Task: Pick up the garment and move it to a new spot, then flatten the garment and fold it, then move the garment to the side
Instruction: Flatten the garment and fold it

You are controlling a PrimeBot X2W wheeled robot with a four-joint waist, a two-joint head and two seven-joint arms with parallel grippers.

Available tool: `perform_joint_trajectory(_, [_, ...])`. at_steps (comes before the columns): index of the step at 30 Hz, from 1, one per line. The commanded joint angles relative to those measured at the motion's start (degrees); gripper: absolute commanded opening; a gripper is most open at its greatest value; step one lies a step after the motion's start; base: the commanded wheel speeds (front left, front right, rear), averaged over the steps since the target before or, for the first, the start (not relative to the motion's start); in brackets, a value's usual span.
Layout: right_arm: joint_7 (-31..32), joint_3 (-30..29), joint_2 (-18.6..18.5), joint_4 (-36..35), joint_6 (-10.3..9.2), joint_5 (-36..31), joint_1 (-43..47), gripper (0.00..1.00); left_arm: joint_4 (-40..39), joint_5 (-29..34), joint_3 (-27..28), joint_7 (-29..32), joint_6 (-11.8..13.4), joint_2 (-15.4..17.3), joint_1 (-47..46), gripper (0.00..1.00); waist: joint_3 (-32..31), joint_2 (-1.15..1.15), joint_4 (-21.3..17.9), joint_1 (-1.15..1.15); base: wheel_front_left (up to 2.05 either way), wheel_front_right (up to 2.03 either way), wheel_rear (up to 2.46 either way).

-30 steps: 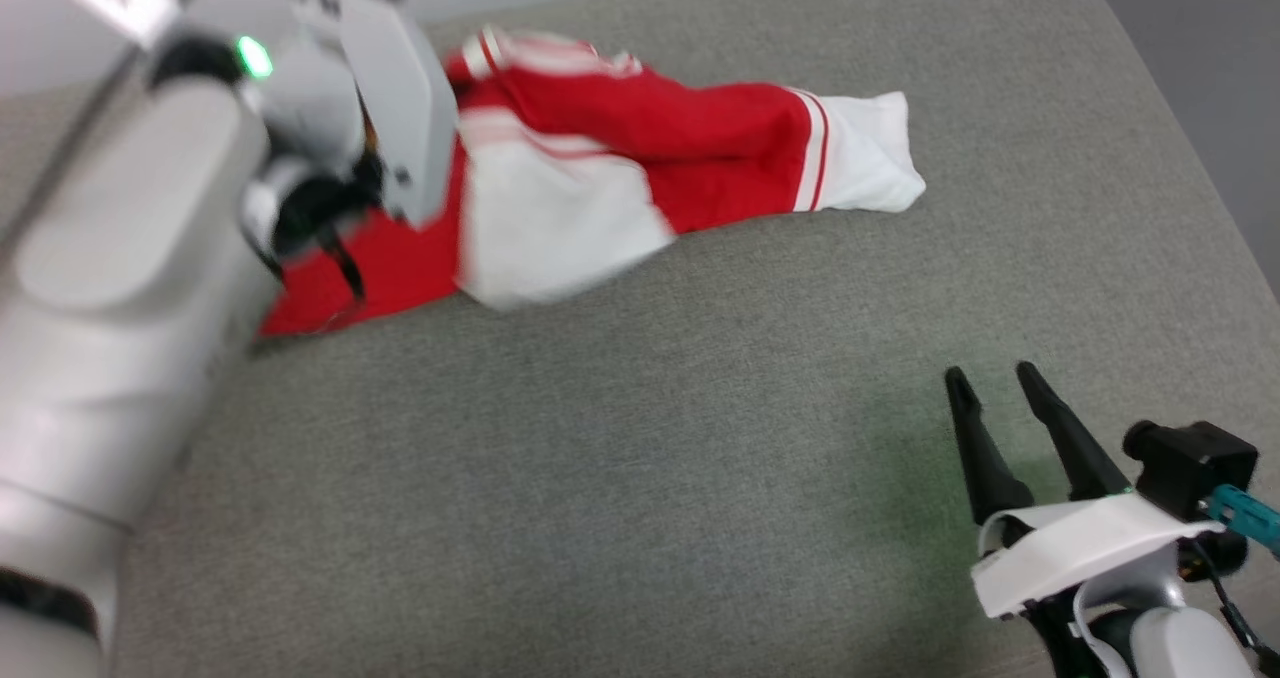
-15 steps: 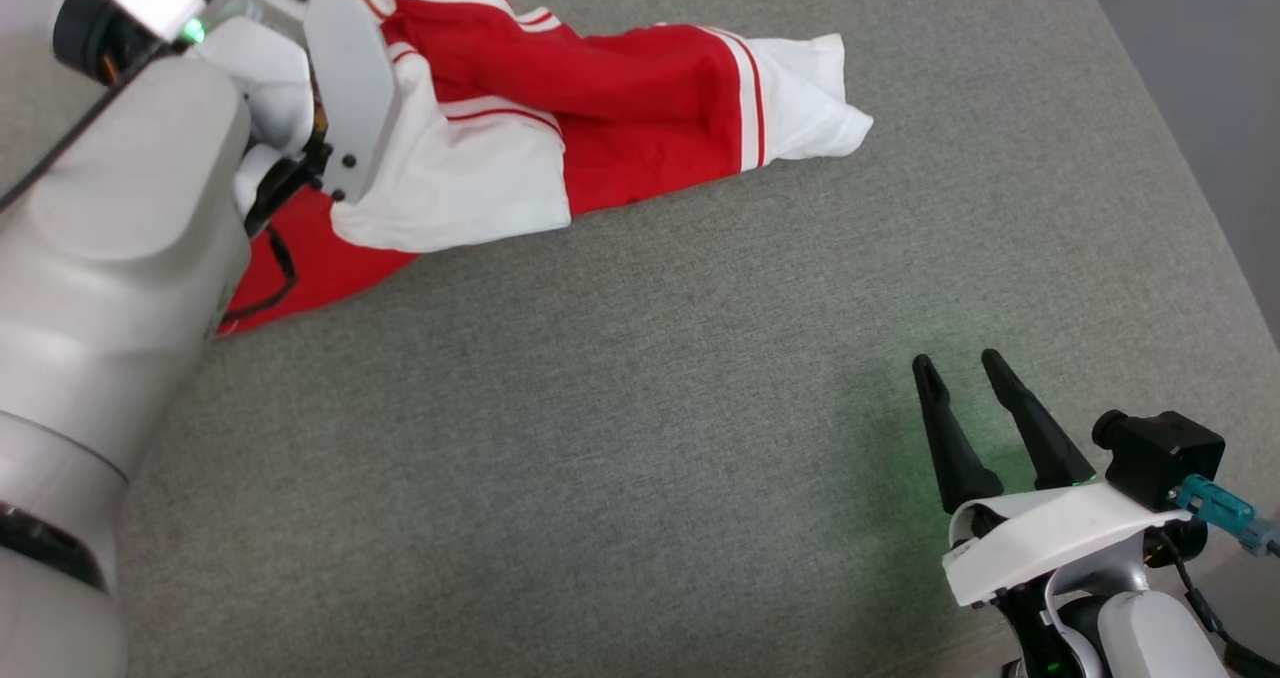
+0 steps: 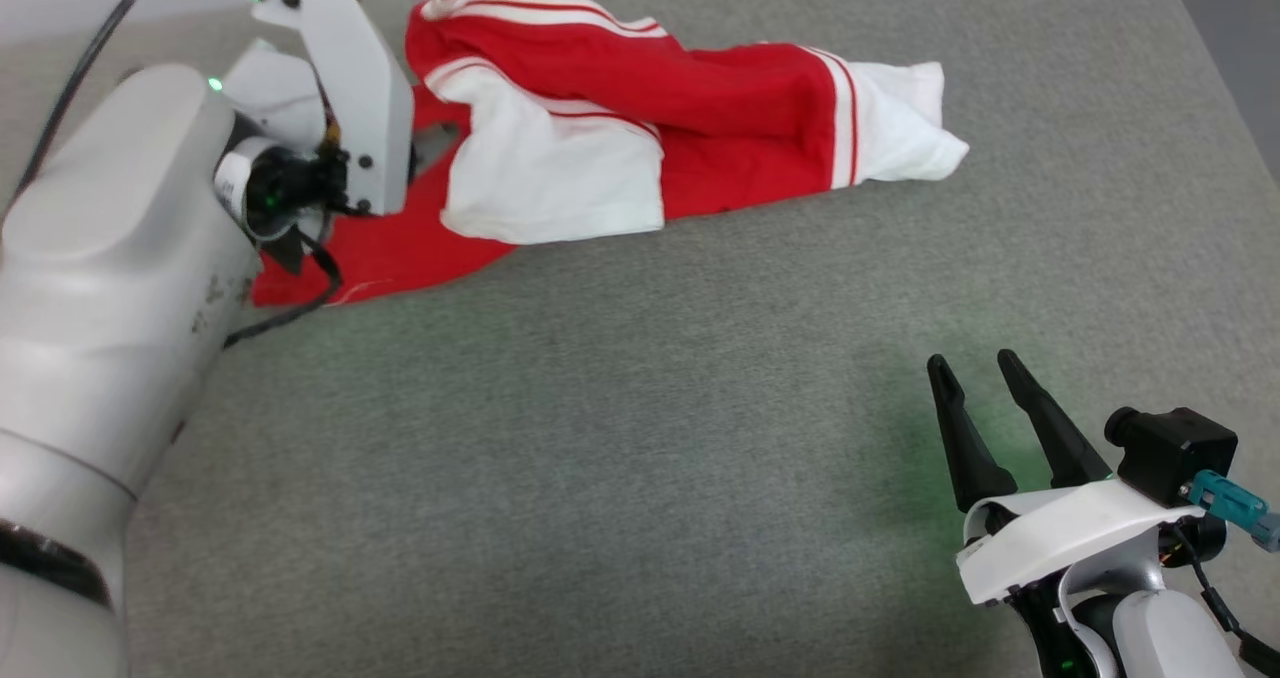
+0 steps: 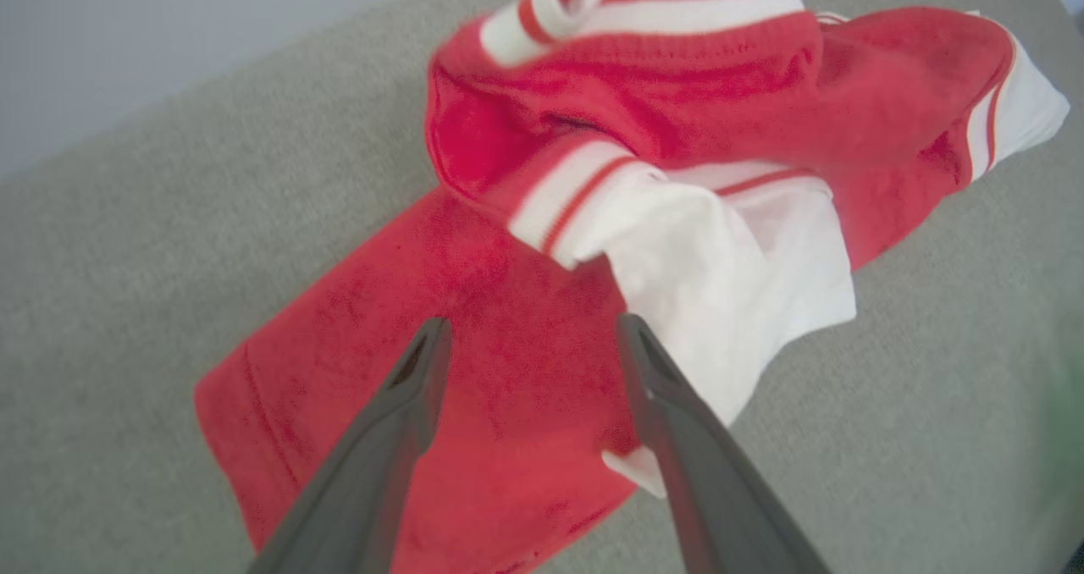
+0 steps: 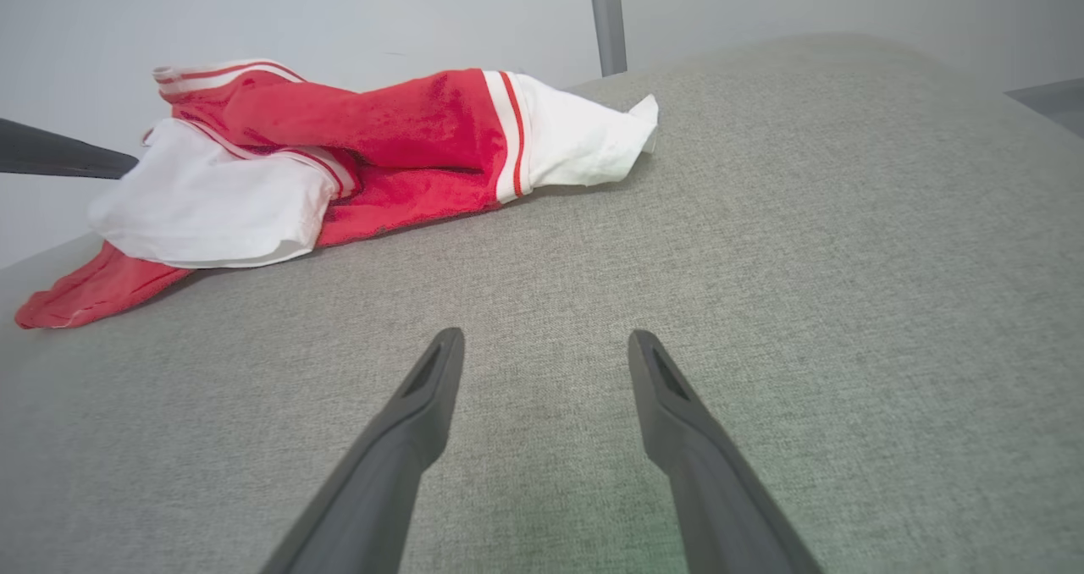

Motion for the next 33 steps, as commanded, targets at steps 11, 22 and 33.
perform_joint_trajectory(11, [1.02, -0.21, 0.09, -1.61, -0.08, -0.59, 0.78, 1.00, -15.24, -8.83, 0.96, 12.02, 2.50, 3.19, 7.57, 1.00, -0.93, 0.00, 1.64, 0.00, 0.00, 0.00, 0.00])
perform_joint_trajectory(22, [0.28, 0.13, 0.23, -1.23, -0.07, 0.24, -0.20, 1.00, -20.83, -9.36, 2.64, 10.31, 7.43, 4.72, 9.23, 0.30, 0.97, 0.00, 0.34, 0.00, 0.00, 0.00, 0.00])
perform_joint_trajectory(33, [0.50, -0.24, 0.04, 0.14, -0.08, 0.19, 1.32, 1.00, -20.74, -9.89, 4.26, 10.13, 7.30, 7.81, 8.06, 0.00, -1.31, 0.00, 3.35, 0.00, 0.00, 0.00, 0.00])
